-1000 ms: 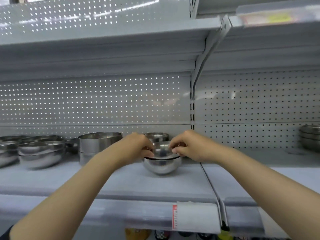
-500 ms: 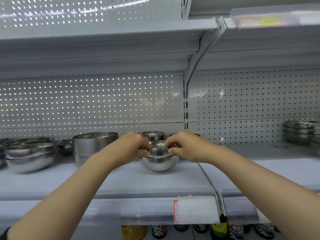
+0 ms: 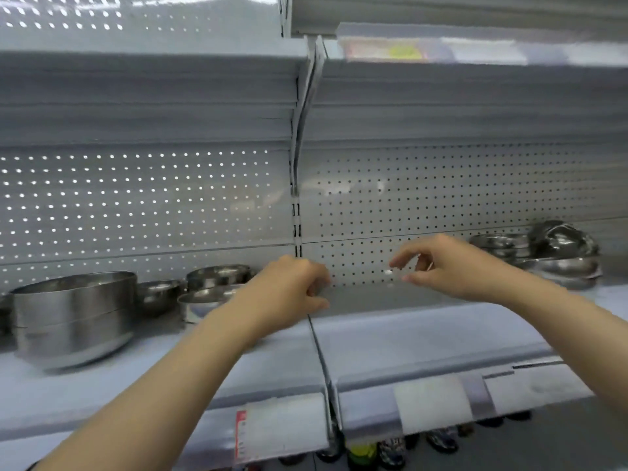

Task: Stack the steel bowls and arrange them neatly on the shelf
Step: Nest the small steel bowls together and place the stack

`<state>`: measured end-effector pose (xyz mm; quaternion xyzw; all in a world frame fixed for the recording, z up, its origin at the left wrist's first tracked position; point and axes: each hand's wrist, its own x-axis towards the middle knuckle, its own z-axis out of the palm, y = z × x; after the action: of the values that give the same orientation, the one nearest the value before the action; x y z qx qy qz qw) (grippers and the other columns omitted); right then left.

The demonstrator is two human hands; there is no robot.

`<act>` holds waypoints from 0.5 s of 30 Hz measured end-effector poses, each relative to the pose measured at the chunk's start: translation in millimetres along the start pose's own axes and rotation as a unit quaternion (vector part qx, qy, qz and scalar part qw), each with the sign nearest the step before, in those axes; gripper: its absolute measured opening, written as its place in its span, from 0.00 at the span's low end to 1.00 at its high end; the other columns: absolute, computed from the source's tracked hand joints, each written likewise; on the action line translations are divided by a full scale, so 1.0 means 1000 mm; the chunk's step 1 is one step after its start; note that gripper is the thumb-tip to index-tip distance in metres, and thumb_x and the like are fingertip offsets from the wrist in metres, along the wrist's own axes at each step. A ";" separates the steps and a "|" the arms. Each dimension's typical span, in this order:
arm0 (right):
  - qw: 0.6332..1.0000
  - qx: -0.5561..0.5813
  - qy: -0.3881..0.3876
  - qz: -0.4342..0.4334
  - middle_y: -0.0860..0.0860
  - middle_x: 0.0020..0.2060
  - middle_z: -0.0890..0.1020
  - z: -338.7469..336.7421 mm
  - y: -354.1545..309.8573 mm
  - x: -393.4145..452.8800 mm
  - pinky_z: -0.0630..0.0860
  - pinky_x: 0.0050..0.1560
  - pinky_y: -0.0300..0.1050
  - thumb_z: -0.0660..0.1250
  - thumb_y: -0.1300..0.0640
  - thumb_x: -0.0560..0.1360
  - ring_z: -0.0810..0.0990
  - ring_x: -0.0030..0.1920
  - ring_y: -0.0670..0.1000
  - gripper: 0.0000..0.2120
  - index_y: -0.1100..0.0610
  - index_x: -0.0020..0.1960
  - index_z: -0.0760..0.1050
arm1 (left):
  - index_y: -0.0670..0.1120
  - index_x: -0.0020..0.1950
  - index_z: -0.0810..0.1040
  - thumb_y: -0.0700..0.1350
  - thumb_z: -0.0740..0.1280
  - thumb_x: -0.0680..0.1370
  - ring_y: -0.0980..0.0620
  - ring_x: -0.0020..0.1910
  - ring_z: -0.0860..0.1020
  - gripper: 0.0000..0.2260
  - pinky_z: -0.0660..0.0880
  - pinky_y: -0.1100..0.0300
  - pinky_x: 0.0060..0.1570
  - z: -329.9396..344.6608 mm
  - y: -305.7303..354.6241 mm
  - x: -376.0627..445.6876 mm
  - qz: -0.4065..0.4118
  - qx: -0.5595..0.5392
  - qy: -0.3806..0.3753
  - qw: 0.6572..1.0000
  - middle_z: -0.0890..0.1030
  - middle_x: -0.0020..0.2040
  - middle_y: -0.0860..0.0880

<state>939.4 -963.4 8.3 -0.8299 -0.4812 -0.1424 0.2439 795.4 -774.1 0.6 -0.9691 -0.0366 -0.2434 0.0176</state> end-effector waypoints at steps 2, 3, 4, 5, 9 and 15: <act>0.999 -0.004 0.026 0.035 0.40 0.44 0.79 -0.023 0.039 -0.014 0.70 0.39 0.33 0.69 0.58 0.74 0.77 0.39 0.41 0.10 0.47 0.53 0.79 | 0.49 0.62 0.76 0.48 0.67 0.76 0.55 0.36 0.70 0.15 0.64 0.65 0.35 0.009 0.029 0.022 0.022 -0.014 -0.006 1.000 0.72 0.36 0.54; 0.998 -0.007 0.039 0.049 0.40 0.44 0.80 -0.036 0.058 -0.021 0.71 0.40 0.33 0.70 0.58 0.74 0.77 0.40 0.42 0.10 0.47 0.52 0.79 | 0.48 0.63 0.76 0.47 0.67 0.76 0.55 0.37 0.71 0.15 0.65 0.65 0.37 0.014 0.043 0.034 0.030 -0.026 -0.008 0.999 0.72 0.37 0.54; 0.997 -0.015 0.052 0.061 0.41 0.43 0.81 -0.048 0.077 -0.026 0.71 0.40 0.33 0.70 0.58 0.73 0.77 0.40 0.41 0.10 0.47 0.51 0.79 | 0.48 0.63 0.75 0.47 0.67 0.77 0.55 0.37 0.71 0.15 0.66 0.65 0.38 0.018 0.058 0.045 0.035 -0.040 -0.010 0.999 0.72 0.38 0.53; 0.995 -0.025 0.065 0.072 0.41 0.41 0.81 -0.060 0.096 -0.032 0.70 0.38 0.31 0.71 0.58 0.72 0.77 0.38 0.39 0.09 0.47 0.50 0.80 | 0.48 0.63 0.75 0.47 0.67 0.77 0.55 0.37 0.71 0.15 0.66 0.65 0.39 0.023 0.072 0.057 0.038 -0.052 -0.011 0.998 0.73 0.40 0.53; 0.988 -0.046 0.086 0.119 0.42 0.37 0.80 -0.099 0.166 -0.049 0.67 0.31 0.33 0.72 0.59 0.72 0.75 0.32 0.40 0.09 0.52 0.51 0.81 | 0.48 0.64 0.75 0.48 0.67 0.77 0.53 0.41 0.72 0.16 0.68 0.62 0.43 0.043 0.126 0.104 0.041 -0.084 -0.016 0.996 0.79 0.48 0.47; 0.990 -0.094 0.016 0.099 0.37 0.39 0.76 -0.115 0.230 -0.065 0.69 0.34 0.29 0.71 0.56 0.73 0.73 0.37 0.38 0.11 0.49 0.54 0.79 | 0.47 0.66 0.73 0.50 0.67 0.77 0.46 0.57 0.76 0.19 0.72 0.56 0.56 0.077 0.196 0.162 0.019 -0.123 -0.028 0.992 0.79 0.57 0.44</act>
<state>1107.2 -1169.2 13.3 -0.8903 -0.3771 -0.1756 0.1852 989.3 -955.3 5.9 -0.9707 0.0115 -0.2186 -0.0986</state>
